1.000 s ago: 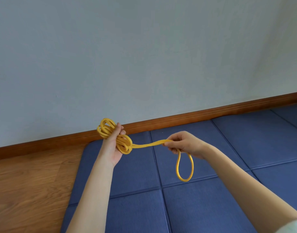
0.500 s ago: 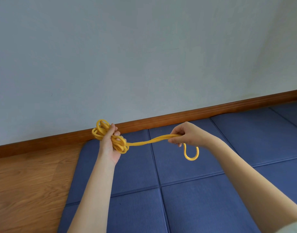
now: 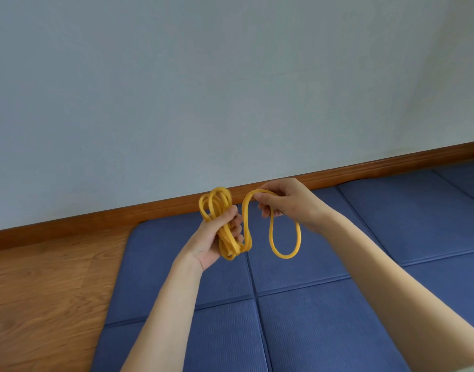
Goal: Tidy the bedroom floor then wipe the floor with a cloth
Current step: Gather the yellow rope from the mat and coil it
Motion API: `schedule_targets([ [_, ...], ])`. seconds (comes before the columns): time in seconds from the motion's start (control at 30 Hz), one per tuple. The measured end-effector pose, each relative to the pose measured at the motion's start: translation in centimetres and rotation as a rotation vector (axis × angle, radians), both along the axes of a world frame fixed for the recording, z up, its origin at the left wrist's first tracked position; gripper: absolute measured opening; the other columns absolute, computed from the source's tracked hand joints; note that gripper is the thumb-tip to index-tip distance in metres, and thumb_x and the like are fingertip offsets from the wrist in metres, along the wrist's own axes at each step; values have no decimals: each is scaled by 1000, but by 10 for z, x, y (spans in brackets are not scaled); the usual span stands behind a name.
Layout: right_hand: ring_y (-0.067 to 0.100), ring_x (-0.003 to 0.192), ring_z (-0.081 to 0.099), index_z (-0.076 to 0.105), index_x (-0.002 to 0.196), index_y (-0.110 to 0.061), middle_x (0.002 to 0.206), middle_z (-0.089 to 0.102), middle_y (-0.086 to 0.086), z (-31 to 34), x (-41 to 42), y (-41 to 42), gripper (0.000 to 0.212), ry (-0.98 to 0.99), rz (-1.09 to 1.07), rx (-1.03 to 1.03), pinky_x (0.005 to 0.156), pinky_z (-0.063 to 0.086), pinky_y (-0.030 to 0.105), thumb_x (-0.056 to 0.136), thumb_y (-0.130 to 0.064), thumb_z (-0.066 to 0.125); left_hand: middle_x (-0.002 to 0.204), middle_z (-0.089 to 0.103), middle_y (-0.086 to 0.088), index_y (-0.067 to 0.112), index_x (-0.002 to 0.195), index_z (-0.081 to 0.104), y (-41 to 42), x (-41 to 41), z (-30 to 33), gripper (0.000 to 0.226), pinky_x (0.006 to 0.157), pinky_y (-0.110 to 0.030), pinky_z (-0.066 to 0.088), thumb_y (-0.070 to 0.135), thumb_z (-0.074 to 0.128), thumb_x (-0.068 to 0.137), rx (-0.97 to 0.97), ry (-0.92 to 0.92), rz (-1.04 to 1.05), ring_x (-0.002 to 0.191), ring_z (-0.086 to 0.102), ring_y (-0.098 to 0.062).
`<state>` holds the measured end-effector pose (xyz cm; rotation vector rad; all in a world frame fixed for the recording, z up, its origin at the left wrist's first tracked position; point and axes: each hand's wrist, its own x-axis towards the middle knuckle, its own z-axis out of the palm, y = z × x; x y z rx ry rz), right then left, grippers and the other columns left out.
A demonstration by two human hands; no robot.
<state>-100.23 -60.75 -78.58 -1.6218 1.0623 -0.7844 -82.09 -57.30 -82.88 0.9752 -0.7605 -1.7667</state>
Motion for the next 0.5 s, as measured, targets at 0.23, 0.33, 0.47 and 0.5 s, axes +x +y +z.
schedule_targets([
  [0.23,18,65,60,72,86,-2,70,63,10,0,11,5,23,-51,-171,43,68,52,31,90,-22,60,109,69,-13,14,94,67,-2,-21,-2,73,71,-35,57,47,92,34,-53,65,-80,100,67,-25],
  [0.33,14,60,54,73,83,-1,69,60,13,1,16,7,27,6,-209,4,58,47,27,87,-25,63,105,71,-13,16,86,70,-4,-26,-4,62,72,-35,57,43,93,35,-104,68,-125,98,68,-29],
  [0.47,21,60,61,73,81,-4,73,67,15,0,21,11,23,-37,-256,23,52,50,24,89,-23,63,101,72,-13,15,85,66,-4,-29,-4,63,78,-36,57,38,94,34,-138,10,-110,98,68,-29],
  [0.5,23,61,63,73,83,-3,78,69,17,-2,23,13,22,-88,-261,58,50,51,25,89,-21,62,97,73,-11,14,88,63,-3,-30,-3,65,77,-36,57,34,94,35,-130,-4,-107,94,69,-28],
])
